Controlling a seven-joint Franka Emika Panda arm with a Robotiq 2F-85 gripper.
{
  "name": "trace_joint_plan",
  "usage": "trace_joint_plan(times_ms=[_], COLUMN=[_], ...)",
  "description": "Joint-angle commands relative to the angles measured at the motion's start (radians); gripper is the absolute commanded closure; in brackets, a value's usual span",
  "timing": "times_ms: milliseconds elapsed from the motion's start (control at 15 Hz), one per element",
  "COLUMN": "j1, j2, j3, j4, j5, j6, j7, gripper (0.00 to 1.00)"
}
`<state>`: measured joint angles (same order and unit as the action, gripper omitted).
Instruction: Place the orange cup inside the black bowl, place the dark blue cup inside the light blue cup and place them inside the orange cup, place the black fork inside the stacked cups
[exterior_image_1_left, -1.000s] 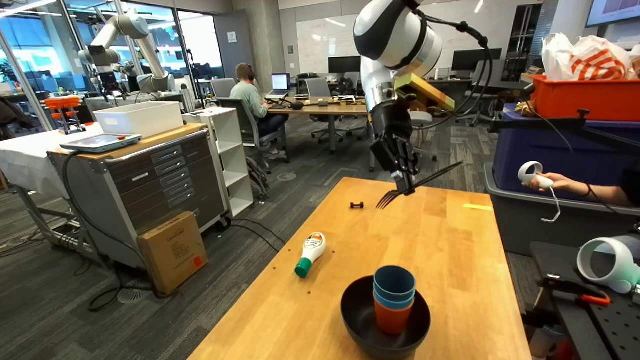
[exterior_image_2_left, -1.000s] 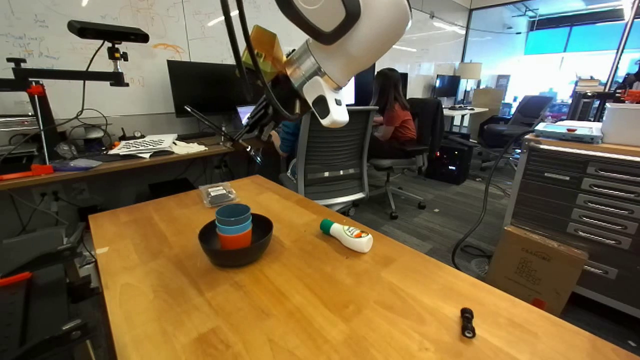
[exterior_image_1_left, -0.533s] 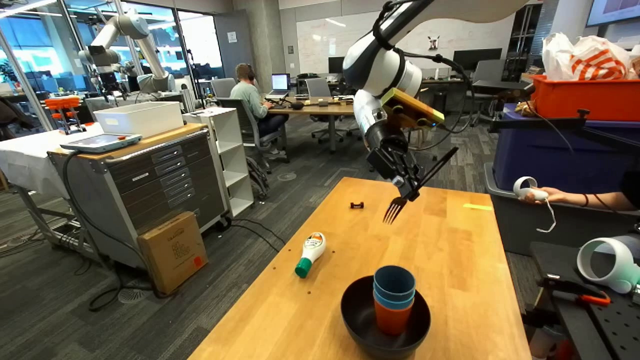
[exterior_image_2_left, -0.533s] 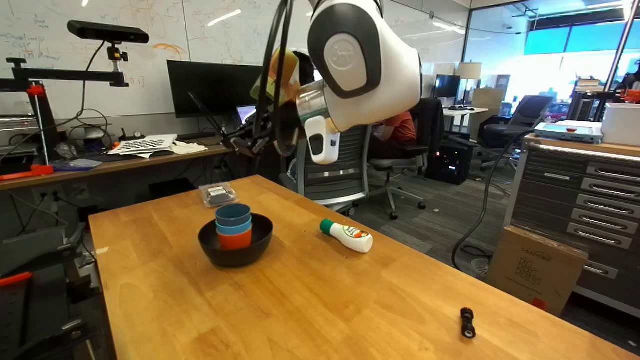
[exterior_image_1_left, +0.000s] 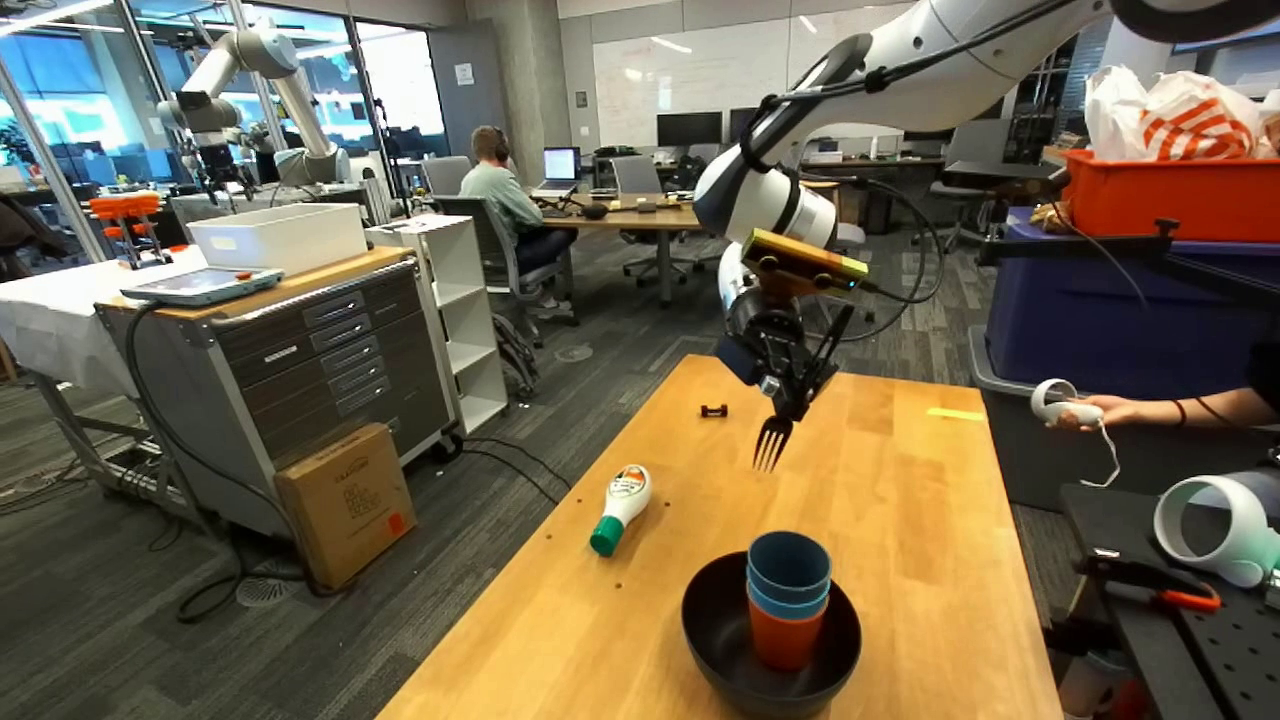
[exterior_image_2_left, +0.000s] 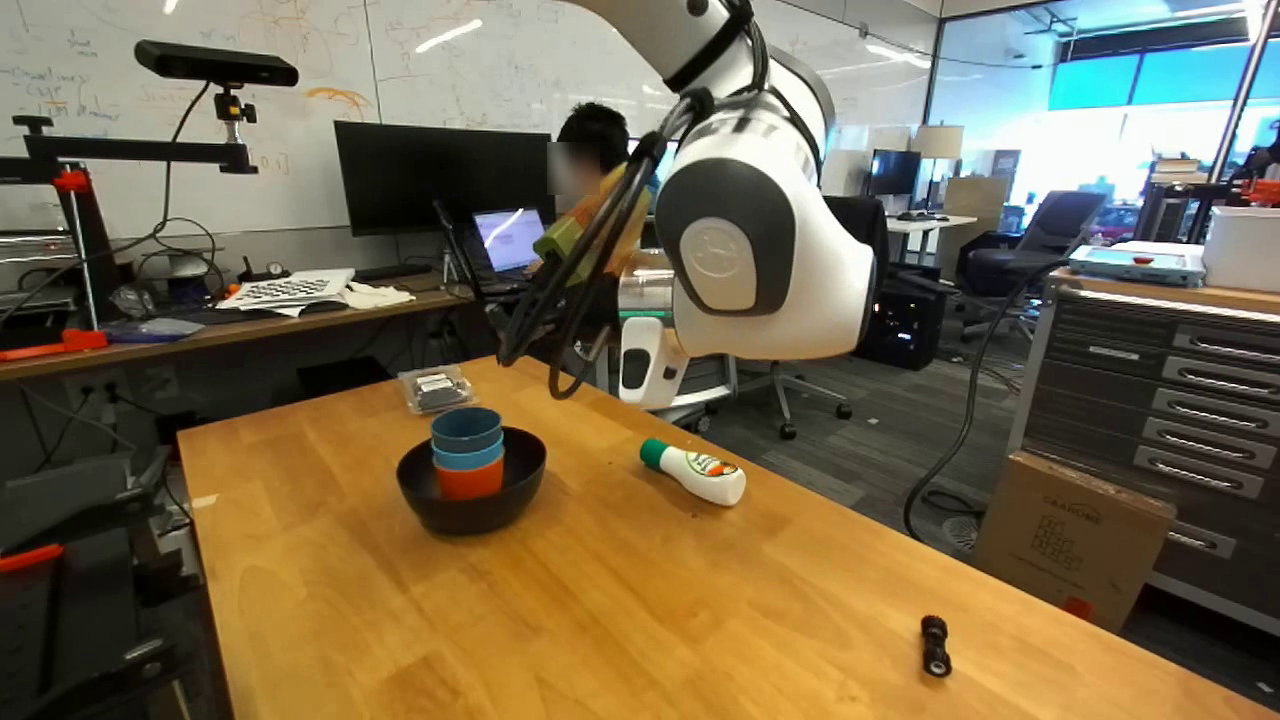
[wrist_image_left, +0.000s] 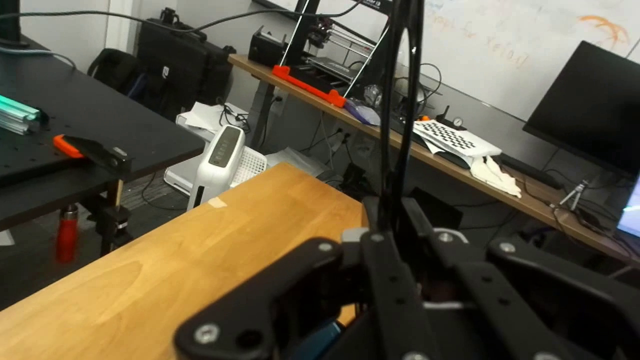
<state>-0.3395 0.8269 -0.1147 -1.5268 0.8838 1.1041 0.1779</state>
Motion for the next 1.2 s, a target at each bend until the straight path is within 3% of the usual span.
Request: trace_joint_plan(times_ms=[0, 400, 1133], j1=[-0.005, 0.017, 0.046], j2=[0.073, 0.114, 0.182], j3=[-0.013, -0.022, -0.054], j4=[0.069, 0.064, 0.060], j5=[0.061, 0.067, 0.052], j6=[-0.093, -0.161, -0.127], j7=[0.080, 0.116, 0.141], gripper=[0.96, 0.96, 0.96])
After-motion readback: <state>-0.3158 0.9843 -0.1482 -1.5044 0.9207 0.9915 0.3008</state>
